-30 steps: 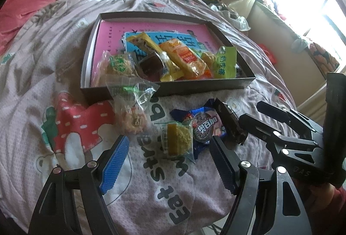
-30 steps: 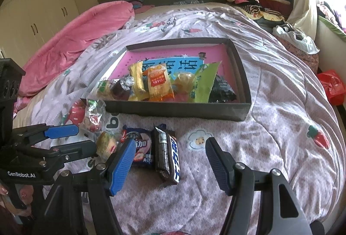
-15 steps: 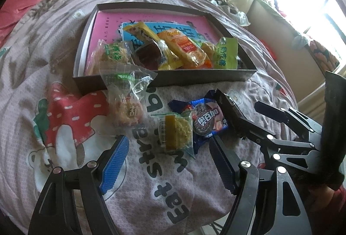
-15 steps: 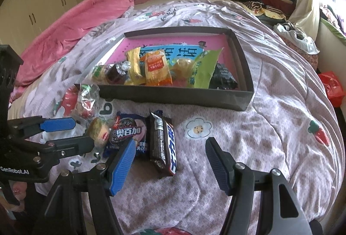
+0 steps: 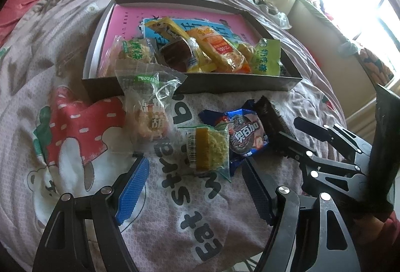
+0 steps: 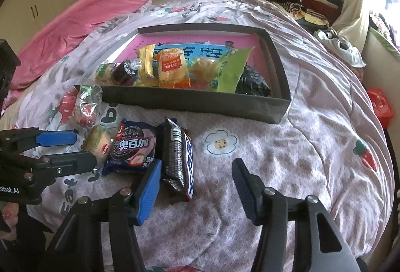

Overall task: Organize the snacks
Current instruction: 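Move both open grippers toward the Snickers bar and bagged yellow cake, then grasp Snickers bar with right gripper while left gripper grasps bagged yellow cake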

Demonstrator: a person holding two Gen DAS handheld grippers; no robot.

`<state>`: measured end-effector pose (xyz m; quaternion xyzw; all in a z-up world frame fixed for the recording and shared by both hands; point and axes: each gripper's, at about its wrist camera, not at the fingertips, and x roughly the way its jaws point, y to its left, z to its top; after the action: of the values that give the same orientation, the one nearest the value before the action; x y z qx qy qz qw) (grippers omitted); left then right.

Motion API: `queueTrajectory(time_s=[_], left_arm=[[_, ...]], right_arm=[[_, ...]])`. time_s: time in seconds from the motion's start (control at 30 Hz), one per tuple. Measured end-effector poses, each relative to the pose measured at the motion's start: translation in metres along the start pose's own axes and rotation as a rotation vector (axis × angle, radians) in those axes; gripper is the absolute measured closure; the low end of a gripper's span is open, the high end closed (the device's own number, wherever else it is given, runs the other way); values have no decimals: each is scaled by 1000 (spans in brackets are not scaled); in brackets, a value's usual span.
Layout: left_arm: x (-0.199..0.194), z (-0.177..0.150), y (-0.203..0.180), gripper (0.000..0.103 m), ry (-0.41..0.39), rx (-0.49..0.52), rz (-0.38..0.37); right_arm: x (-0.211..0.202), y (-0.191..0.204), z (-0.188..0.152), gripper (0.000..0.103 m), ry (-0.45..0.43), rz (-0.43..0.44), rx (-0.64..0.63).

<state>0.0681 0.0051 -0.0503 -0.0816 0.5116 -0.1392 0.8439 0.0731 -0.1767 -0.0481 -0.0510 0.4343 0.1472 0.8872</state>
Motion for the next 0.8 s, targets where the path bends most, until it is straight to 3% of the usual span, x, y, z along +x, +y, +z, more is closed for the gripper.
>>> queueTrajectory(time_s=[0.17,0.27,0.57,0.8], left_arm=[[1,0,2,25,-4,-5,-8],[1,1,3,30,-7,-5,-16],[5,1,2,48,0,-5,-29],[11,2,2,49,6,-7,-29]], right_arm=[[5,3,1,62,6,2,-21],[8,5,0,66,13,11,-32],[14,7,1,69,9,10,-32],[19,5,1,70,-3,15,-27]])
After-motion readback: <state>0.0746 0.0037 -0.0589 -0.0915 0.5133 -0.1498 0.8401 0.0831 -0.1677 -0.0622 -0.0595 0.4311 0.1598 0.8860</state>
